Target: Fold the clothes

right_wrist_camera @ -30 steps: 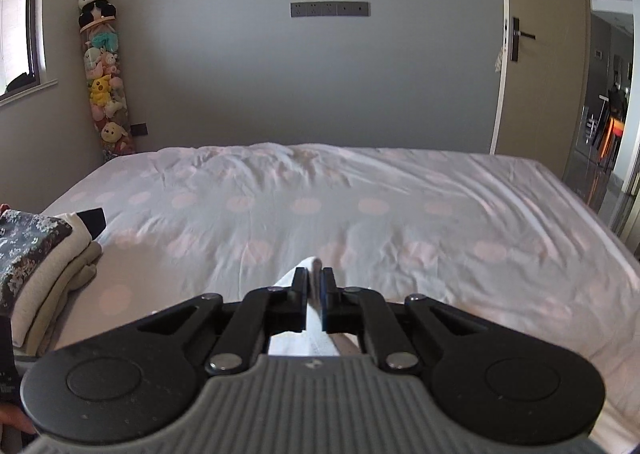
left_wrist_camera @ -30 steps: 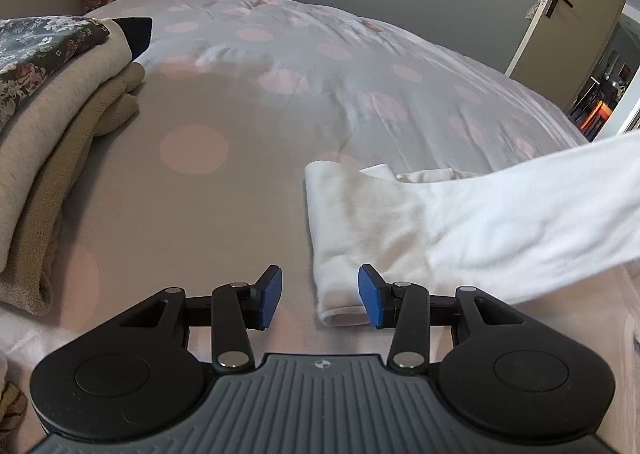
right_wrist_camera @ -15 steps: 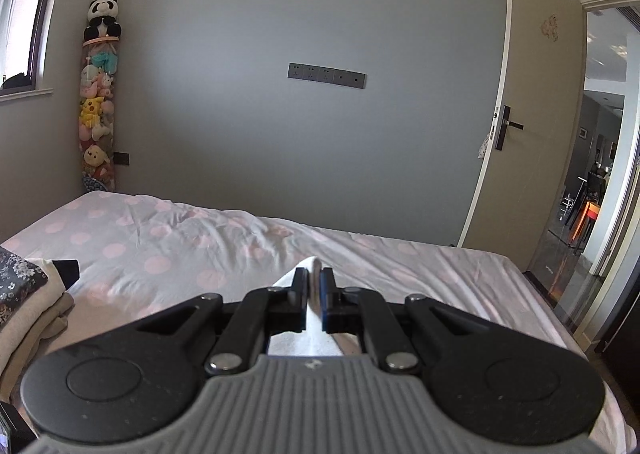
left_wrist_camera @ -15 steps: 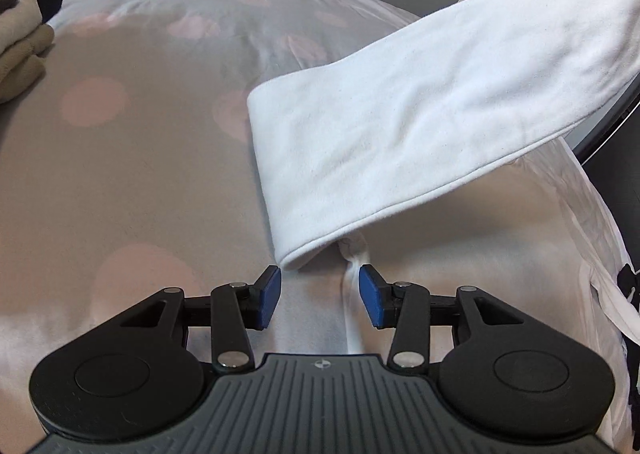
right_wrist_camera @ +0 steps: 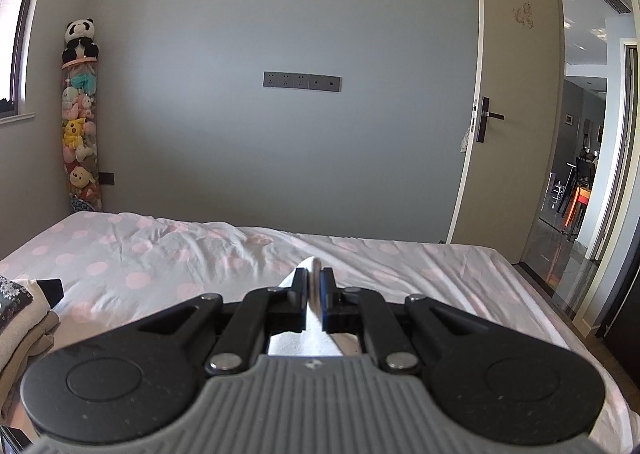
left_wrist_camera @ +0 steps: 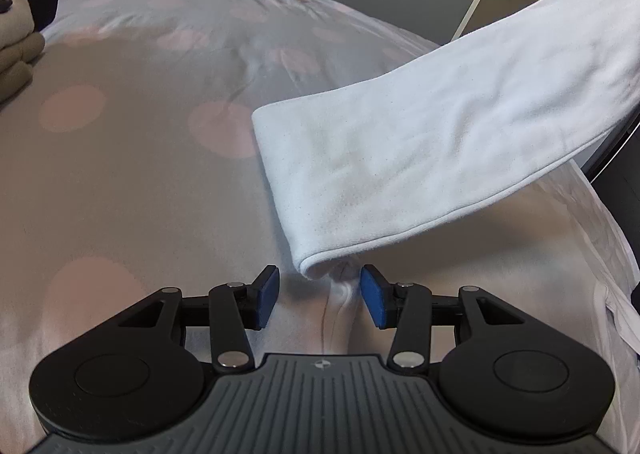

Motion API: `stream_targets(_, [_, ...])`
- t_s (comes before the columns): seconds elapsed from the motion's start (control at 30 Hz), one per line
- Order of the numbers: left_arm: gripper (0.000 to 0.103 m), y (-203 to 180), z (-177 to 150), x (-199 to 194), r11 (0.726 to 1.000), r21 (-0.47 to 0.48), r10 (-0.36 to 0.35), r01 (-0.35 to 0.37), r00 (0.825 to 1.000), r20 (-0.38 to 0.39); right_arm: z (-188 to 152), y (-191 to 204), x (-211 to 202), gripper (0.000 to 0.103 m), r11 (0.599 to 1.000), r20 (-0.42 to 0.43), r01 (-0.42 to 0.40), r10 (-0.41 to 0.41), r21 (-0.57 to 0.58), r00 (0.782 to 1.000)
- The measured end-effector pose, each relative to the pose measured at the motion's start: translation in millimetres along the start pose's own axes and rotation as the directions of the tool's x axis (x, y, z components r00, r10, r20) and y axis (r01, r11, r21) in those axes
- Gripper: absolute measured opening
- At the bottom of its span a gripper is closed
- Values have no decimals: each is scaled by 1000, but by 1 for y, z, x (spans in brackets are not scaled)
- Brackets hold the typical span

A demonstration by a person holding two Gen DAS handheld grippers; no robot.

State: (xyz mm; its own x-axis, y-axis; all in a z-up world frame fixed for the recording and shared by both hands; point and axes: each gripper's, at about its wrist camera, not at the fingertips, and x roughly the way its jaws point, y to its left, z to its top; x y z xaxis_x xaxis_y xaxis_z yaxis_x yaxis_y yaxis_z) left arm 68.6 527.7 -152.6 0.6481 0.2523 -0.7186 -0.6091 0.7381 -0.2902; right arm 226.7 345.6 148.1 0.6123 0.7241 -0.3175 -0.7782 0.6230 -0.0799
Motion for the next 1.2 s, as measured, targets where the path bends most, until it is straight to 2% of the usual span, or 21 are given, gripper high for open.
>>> stream_targets(0.07, [44,-7,-1,1,999,34,24,-26,999,45,-1,-5,-1,7,1000,3,0,0,2,1000])
stream_targets(0.13, [43,-10,-2,4,998,48,39,-42,998,51,-2,-9,-1,7,1000,1,1,-1,2,1000])
stream_targets(0.17, [39,-12,-2,5,997,55,46,-49,998,53,-3,-11,0,7,1000,1,7,-7,1,1000])
stream_targets(0.2, [28,-12,-3,5,997,61,53,-57,997,52,-4,-14,1,7,1000,3,18,-18,1,1000])
stream_targets(0.3, [15,-9,-2,4,994,75,73,-76,996,48,-7,-25,3,7,999,8,53,-53,2,999])
stream_targets(0.33, [14,-6,-2,4,995,68,74,-77,996,44,-9,-30,4,7,998,7,67,-67,7,998])
stream_targets(0.43, [14,-3,-1,4,995,60,82,-84,996,35,-17,-54,8,7,991,-18,131,-130,36,991])
stream_targets(0.5, [14,-3,-1,5,994,67,89,-92,995,34,-35,-74,12,7,981,-60,185,-181,65,982])
stream_targets(0.7, [14,-7,-1,6,989,94,108,-110,994,26,-106,-128,33,7,945,-212,310,-284,102,935])
stream_targets(0.93, [17,-10,2,5,983,144,119,-116,993,-14,-196,-174,63,7,903,-379,380,-287,200,880])
stream_targets(1.07, [23,-6,4,-6,986,140,102,-91,992,-73,-227,-183,69,7,895,-411,375,-256,241,875])
stream_targets(1.2, [38,2,15,-17,996,74,64,-58,995,-81,-256,-193,75,8,886,-437,368,-223,282,871])
